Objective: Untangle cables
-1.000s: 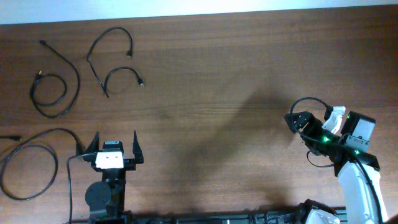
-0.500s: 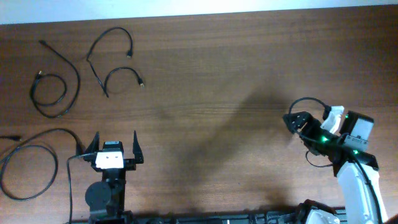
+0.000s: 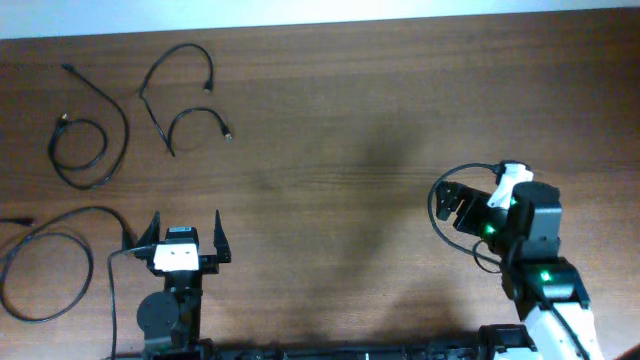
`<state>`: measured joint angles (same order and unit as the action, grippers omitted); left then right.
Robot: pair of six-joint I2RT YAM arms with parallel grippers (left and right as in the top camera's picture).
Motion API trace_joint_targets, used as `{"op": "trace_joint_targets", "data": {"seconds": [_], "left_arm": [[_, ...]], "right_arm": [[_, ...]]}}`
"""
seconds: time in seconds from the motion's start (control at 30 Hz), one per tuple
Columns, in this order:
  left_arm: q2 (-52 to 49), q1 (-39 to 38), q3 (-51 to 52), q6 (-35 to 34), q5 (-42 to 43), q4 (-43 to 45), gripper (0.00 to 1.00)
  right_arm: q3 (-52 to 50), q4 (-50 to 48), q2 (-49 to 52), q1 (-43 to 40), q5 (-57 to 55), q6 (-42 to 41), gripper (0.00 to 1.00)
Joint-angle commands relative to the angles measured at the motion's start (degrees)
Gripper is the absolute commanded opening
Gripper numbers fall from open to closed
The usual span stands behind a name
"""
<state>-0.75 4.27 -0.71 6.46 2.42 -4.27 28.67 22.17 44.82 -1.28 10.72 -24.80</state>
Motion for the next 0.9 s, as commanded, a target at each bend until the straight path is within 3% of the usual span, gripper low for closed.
{"op": "trace_joint_targets", "data": {"seconds": [0.0,0.47,0.87], "left_arm": [[-0.13,-0.15,0.17,0.94,1.01,-0.22,0.99],[-0.13,-0.15,0.17,0.94,1.01,-0.2,0.99],[-0.13,-0.15,0.17,0.94,1.03,-0.22,0.99]], "right_arm": [[0.39,-0.5,-6.1,0.52,-8.9,0.87,0.99],[0.39,-5.44,-15.1,0.52,-1.84,2.51,0.99],[0.39,-8.09,-15.61,0.55,2.84,2.54,0.99]]}}
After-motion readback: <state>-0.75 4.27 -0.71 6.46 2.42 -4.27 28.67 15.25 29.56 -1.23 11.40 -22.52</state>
